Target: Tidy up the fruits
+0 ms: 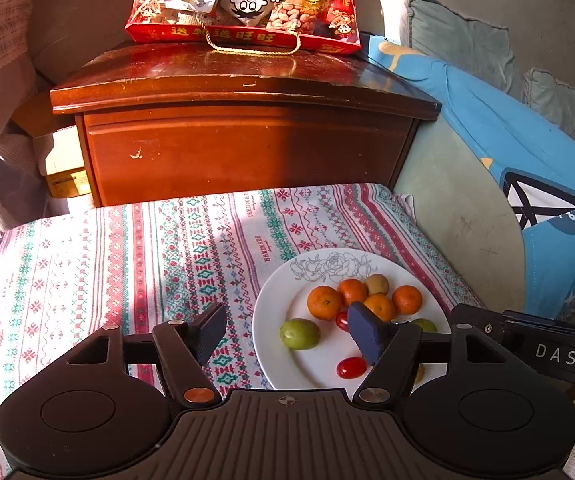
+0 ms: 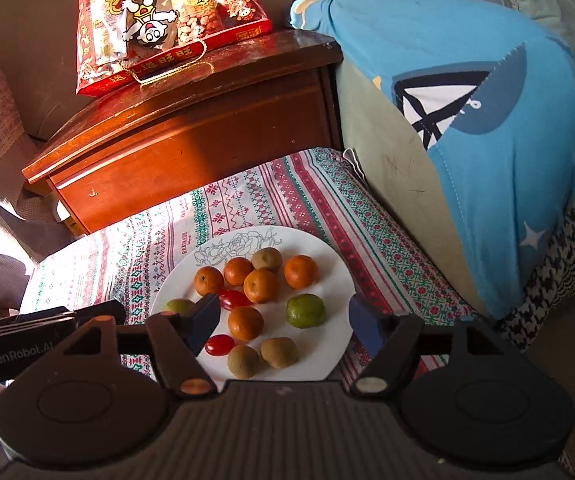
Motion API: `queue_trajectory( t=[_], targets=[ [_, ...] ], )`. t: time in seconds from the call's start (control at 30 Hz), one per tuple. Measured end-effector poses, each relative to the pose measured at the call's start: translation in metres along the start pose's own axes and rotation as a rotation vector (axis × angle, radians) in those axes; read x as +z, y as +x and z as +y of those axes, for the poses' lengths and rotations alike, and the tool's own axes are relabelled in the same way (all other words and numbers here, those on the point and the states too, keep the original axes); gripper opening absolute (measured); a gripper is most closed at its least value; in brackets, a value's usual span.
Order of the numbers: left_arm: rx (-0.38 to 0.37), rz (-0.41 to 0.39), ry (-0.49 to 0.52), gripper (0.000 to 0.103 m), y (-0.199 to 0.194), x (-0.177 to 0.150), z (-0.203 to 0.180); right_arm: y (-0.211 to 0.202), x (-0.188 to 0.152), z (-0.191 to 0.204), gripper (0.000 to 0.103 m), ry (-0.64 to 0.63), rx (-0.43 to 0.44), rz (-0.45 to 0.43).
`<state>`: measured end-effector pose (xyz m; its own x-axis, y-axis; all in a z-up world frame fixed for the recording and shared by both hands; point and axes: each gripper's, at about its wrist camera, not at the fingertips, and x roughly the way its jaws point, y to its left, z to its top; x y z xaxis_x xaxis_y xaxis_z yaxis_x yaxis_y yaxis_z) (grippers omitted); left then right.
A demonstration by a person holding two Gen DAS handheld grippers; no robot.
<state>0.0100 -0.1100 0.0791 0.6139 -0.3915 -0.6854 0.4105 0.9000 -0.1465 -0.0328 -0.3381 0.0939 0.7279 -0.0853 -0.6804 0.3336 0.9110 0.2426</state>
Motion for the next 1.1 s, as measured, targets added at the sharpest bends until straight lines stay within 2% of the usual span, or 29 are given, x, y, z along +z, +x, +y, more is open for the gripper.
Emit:
queue_trajectory(
  t=[0.33,0.5,0.97,1.1],
  targets=[
    [0.066,0.105,-0.019,0.074,0.0,-0.017,0.007,0.015,-0.022,0.009,0.076,-0.005,-0.093,0.105],
    [0.108,0.129,-0.007,0.074,0.004,-0.017,0.006,0.021,-0.022,0.011,0.077,0.005,-0.088,0.105],
    [0.165,0.226,-0.004,0.075,0.022,-0.023,0.009,0.038,-0.028,0.015,0.086,0.0,-0.134,0.193],
    [0.178,0.231,0.015,0.082,0.025,-0.024,0.007,0.041,-0.027,0.013,0.087,0.007,-0.148,0.207]
  ],
)
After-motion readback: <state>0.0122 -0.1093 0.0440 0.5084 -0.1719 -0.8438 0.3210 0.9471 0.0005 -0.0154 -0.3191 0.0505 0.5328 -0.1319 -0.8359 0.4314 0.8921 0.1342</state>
